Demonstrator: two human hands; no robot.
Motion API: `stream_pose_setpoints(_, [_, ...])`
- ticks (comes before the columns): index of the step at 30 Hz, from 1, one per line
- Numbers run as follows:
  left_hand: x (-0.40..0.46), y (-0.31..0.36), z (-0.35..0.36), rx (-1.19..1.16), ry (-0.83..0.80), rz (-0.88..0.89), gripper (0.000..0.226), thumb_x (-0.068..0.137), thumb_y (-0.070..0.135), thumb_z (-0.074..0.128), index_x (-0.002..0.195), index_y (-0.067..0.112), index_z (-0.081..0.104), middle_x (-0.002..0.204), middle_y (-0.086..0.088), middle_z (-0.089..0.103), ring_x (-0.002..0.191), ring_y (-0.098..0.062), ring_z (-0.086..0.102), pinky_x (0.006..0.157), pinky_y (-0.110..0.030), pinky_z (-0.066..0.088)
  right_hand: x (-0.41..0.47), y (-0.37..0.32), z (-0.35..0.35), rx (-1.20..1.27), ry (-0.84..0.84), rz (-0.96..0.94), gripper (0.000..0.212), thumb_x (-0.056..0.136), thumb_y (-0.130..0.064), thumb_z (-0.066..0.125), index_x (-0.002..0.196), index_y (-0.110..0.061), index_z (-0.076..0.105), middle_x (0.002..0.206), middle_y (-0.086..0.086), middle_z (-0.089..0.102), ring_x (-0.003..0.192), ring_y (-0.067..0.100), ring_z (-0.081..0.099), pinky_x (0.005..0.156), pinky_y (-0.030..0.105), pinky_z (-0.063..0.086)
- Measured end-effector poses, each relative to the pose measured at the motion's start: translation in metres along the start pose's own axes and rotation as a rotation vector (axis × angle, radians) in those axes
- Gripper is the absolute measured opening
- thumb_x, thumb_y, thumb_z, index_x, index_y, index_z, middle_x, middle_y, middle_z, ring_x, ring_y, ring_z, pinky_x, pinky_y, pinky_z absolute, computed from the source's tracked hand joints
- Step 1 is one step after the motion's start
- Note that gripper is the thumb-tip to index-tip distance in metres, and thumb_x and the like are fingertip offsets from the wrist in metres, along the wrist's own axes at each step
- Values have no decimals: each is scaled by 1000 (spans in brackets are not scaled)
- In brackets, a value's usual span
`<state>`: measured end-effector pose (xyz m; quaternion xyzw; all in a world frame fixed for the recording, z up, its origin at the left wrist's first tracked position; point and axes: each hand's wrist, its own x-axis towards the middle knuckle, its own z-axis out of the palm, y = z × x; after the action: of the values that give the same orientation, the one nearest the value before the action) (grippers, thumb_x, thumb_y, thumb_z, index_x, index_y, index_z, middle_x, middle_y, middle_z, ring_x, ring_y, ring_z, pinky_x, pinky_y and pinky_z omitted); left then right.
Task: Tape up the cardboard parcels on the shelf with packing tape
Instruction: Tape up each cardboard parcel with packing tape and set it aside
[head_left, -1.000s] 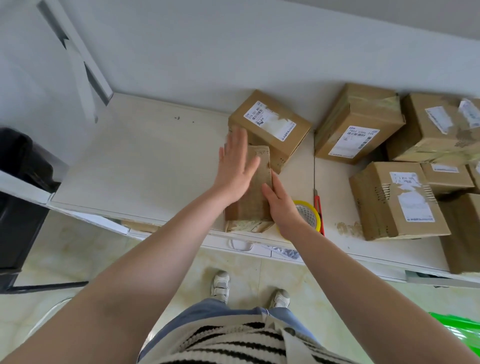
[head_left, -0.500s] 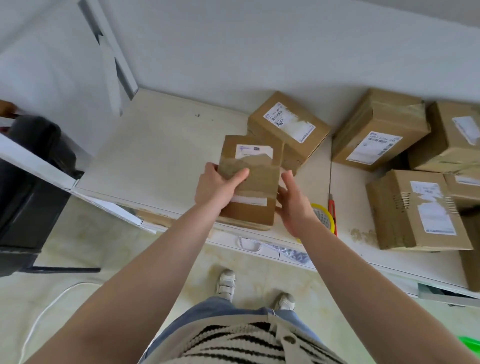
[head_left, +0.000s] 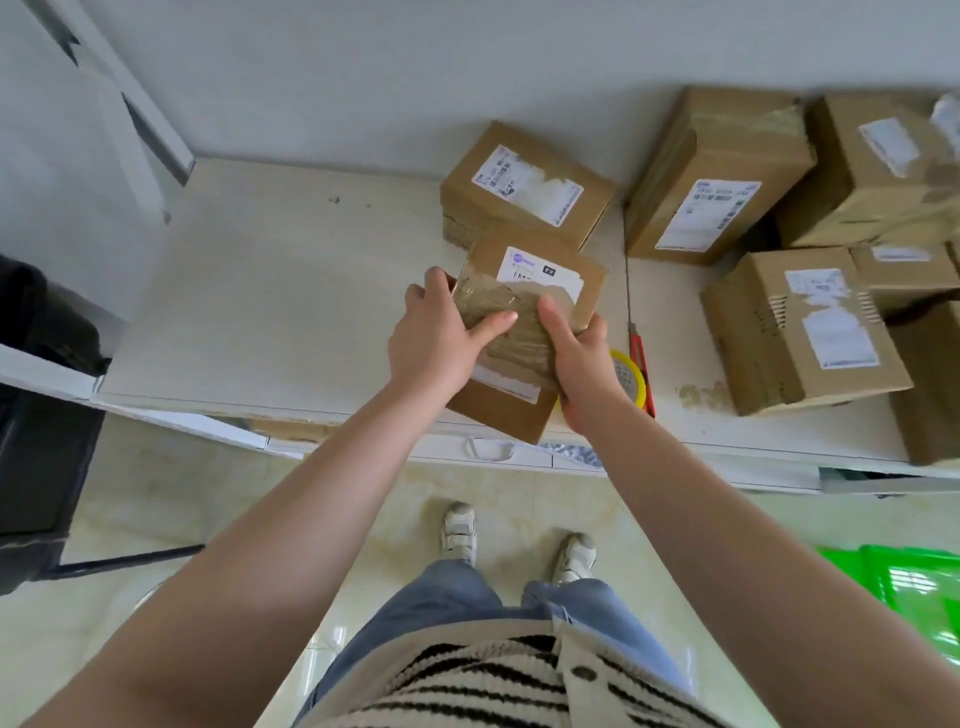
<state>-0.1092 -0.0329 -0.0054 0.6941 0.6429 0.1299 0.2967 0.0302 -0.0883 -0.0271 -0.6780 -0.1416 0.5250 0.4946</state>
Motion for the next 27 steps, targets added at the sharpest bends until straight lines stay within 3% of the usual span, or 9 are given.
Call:
stream_pose_setpoints(3, [-7,25,12,28,-27,71,72,83,64,62,124,9,40,121,-11,50,102,-34,59,69,-36,35,-12,-3,-22,48,105,-20,63,86,-48,69,133,-18,39,118,0,61,105,16,64,91,39,57])
stream_pose_setpoints(8, [-43,72,48,25,-75,193,71,85,63,59,126,8,39,123,-11,49,104,-35,58,70,-35,35,-40,1,-81,211,224,-95,44,88,-42,70,124,-21,55,109,-2,70,97,15,70,84,40,60])
stream_pose_setpoints(13, [-99,128,101,12,-123,370,71,85,61,61,123,5,41,120,-11,50,103,-36,57,71,-34,34,-82,25,-172,417,310,-111,56,84,-32,76,132,-22,48,116,1,69,103,18,70,89,46,58])
stream_pose_setpoints(18, [-182,183,180,31,-213,554,73,84,62,59,121,2,41,121,-12,50,107,-34,53,69,-34,33,-136,70,-281,501,542,-126,45,86,-32,75,120,-21,49,109,-3,69,99,12,69,89,41,58])
stream_pose_setpoints(22, [-253,222,256,52,-343,629,70,85,62,58,122,5,40,120,-7,48,105,-29,53,68,-30,29,-169,119,-368,523,719,-157,33,83,-36,76,107,-26,55,104,-5,72,100,14,70,93,46,55])
stream_pose_setpoints(27, [-314,257,356,135,-524,670,68,86,62,57,125,8,38,122,-8,48,105,-30,56,70,-33,34,-185,181,-463,603,844,-98,38,87,-33,72,120,-23,57,112,-1,72,101,19,70,90,46,57])
